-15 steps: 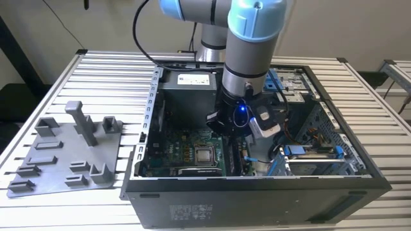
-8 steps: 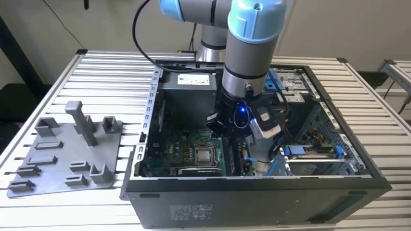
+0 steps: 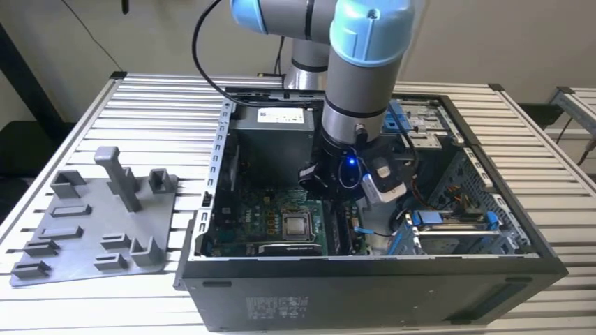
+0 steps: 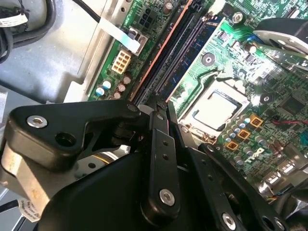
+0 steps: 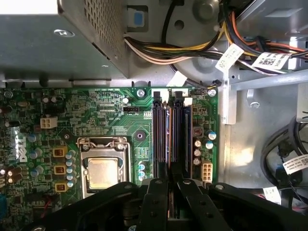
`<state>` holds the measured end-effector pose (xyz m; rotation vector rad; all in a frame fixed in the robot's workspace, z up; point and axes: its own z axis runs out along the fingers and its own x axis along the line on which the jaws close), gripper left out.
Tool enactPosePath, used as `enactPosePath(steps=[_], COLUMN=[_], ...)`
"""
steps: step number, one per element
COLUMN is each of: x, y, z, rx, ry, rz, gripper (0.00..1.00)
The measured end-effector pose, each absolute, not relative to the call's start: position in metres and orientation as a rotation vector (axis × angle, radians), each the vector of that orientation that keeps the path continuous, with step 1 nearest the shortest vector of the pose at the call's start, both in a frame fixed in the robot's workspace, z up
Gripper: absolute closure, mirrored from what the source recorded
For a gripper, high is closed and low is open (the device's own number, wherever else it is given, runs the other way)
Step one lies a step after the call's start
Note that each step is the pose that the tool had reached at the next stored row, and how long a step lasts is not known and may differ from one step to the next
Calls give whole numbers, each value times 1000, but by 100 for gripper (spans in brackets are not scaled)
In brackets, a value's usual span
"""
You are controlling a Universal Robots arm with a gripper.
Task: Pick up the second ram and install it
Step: 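Insert the second ram into the second slot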
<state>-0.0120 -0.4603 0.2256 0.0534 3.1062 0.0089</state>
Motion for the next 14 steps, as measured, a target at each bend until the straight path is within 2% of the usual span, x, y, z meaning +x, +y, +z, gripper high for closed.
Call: enactPosePath(steps=[14], x=[-12], y=[-460], z=[225], rx=[53], ry=[3106], rz=[9], gripper=[86])
